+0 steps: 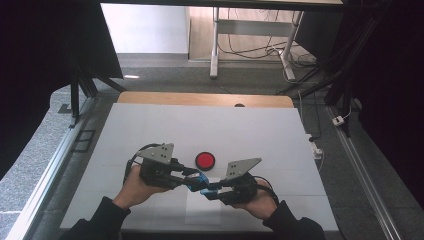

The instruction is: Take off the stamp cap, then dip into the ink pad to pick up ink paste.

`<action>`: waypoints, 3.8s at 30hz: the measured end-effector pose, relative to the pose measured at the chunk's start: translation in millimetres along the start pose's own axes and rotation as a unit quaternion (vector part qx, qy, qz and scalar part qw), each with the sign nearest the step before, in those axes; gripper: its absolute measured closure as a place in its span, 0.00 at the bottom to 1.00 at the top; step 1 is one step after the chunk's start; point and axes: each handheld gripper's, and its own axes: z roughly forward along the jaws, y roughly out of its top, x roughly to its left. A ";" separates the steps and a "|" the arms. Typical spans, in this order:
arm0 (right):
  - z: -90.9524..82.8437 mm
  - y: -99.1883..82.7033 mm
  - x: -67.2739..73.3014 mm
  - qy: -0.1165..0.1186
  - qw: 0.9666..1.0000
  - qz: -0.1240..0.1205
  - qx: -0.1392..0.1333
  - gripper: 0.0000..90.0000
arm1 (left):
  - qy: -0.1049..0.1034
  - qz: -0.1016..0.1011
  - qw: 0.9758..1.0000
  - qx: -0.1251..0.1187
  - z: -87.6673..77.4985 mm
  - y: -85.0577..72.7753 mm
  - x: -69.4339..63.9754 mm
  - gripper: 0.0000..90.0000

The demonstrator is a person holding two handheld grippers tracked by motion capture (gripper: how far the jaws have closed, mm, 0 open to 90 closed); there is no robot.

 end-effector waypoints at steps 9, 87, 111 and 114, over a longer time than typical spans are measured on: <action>-11.5 -5.0 2.3 -0.019 1.000 0.024 -0.008 0.76 | 0.018 -0.006 1.000 0.008 0.6 -2.3 1.7 0.78; -129.3 -99.3 14.7 -0.239 0.953 0.186 -0.032 0.76 | 0.141 -0.091 0.985 0.029 -5.0 -8.0 18.3 0.78; -127.6 -98.8 14.7 -0.233 0.955 0.182 -0.024 0.76 | 0.144 -0.099 0.983 0.051 19.2 12.3 53.3 0.78; -127.4 -98.6 14.9 -0.232 0.955 0.180 -0.023 0.76 | 0.148 -0.096 0.983 0.054 25.0 17.2 57.7 0.78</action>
